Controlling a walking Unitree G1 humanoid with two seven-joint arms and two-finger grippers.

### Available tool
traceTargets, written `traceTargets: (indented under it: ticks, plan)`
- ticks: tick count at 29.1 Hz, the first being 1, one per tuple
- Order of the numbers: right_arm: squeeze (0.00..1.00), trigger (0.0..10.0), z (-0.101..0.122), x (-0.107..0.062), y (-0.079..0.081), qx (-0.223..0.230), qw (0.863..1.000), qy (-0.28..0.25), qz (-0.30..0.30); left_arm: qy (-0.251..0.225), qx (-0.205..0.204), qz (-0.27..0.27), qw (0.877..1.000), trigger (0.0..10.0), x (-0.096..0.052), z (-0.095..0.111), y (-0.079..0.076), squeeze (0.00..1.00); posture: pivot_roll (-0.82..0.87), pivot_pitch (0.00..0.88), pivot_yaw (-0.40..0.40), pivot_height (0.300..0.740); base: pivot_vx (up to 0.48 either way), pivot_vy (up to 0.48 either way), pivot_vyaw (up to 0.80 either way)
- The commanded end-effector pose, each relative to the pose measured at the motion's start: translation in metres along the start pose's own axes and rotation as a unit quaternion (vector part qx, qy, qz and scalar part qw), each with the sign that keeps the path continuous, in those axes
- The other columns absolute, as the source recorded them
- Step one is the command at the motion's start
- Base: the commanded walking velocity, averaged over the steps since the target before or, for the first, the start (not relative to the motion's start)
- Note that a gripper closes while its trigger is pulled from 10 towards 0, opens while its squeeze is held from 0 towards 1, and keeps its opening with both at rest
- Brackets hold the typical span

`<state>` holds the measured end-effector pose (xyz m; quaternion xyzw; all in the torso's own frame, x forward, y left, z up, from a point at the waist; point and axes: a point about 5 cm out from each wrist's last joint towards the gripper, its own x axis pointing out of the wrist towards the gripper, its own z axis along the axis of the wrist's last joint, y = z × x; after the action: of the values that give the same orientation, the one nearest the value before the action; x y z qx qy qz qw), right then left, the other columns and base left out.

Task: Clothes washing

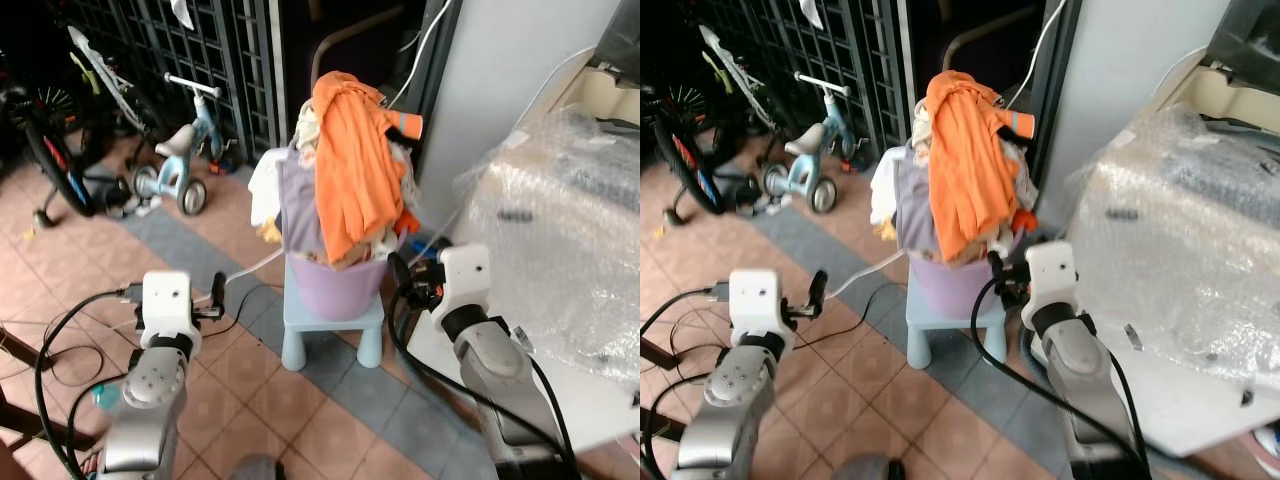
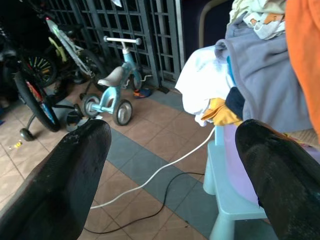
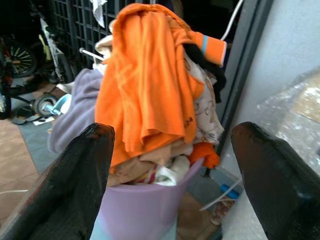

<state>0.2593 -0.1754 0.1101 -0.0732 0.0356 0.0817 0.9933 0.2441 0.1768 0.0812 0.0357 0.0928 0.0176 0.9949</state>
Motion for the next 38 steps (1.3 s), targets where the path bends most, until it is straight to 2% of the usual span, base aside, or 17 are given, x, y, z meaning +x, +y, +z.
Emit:
traceTargets:
  ticks: [1, 4, 7, 9, 12, 13, 16, 21, 29, 34, 38]
  plan:
    - [0.00, 10.0, -0.001, -0.003, -0.010, 0.014, 1.000, 0.009, -0.026, -0.015, -0.002, -0.017, 1.000, 10.0, 0.003, 0.008, -0.005, 0.00, -0.05, 0.000, 0.035, 0.740, 0.322, 0.356, 0.00]
    - [0.00, 10.0, -0.008, -0.006, -0.015, 0.037, 0.997, 0.019, -0.069, -0.018, -0.006, -0.012, 1.000, 10.0, 0.005, 0.009, -0.003, 0.00, -0.05, 0.000, 0.024, 0.740, 0.335, 0.344, 0.00]
    - [0.00, 10.0, -0.008, -0.005, -0.013, 0.044, 0.996, 0.018, -0.078, -0.017, -0.010, -0.007, 1.000, 10.0, 0.006, 0.009, -0.003, 0.00, -0.06, 0.000, 0.027, 0.740, 0.346, 0.332, 0.00]
    - [0.00, 10.0, -0.009, -0.006, -0.003, 0.042, 0.997, 0.019, -0.056, -0.017, -0.015, -0.016, 1.000, 10.0, 0.005, 0.009, -0.008, 0.00, -0.06, 0.000, 0.034, 0.740, 0.352, 0.326, 0.00]
    - [0.00, 10.0, -0.008, -0.006, 0.000, 0.030, 0.999, 0.017, -0.039, -0.018, -0.015, -0.022, 0.999, 10.0, 0.004, 0.009, -0.010, 0.00, -0.05, 0.000, 0.033, 0.740, 0.400, 0.109, 0.00]
    - [0.00, 10.0, -0.006, -0.006, 0.004, 0.009, 1.000, 0.011, -0.015, -0.020, -0.012, -0.032, 0.999, 10.0, 0.002, 0.009, -0.012, 0.00, -0.05, 0.000, 0.027, 0.740, 0.480, 0.000, 0.00]
    - [0.00, 10.0, -0.004, -0.002, 0.004, 0.004, 1.000, 0.006, -0.004, -0.020, -0.017, -0.040, 0.999, 10.0, 0.002, 0.009, -0.014, 0.00, -0.05, 0.000, 0.018, 0.740, 0.480, 0.000, 0.00]
    - [0.00, 10.0, 0.007, 0.016, 0.002, 0.007, 1.000, -0.010, -0.002, -0.016, -0.025, -0.028, 0.999, 10.0, 0.003, 0.008, -0.012, 0.00, -0.04, 0.000, 0.008, 0.740, 0.480, 0.000, 0.00]
    - [0.00, 10.0, 0.019, 0.037, 0.012, -0.003, 0.999, -0.032, 0.019, -0.012, -0.020, -0.024, 0.999, 10.0, 0.003, 0.007, -0.015, 0.00, -0.03, 0.000, 0.007, 0.740, 0.442, 0.000, 0.00]
    - [0.00, 10.0, 0.012, 0.047, 0.023, 0.008, 0.999, -0.007, 0.043, -0.013, -0.022, -0.017, 1.000, 10.0, 0.005, 0.008, -0.016, 0.00, -0.02, 0.000, -0.003, 0.740, 0.000, 0.000, 0.00]
    - [0.00, 10.0, 0.009, 0.060, 0.042, 0.028, 0.996, 0.002, 0.089, -0.017, -0.026, -0.018, 0.999, 10.0, 0.007, 0.011, -0.020, 0.00, -0.02, 0.000, -0.002, 0.740, 0.000, 0.000, 0.00]
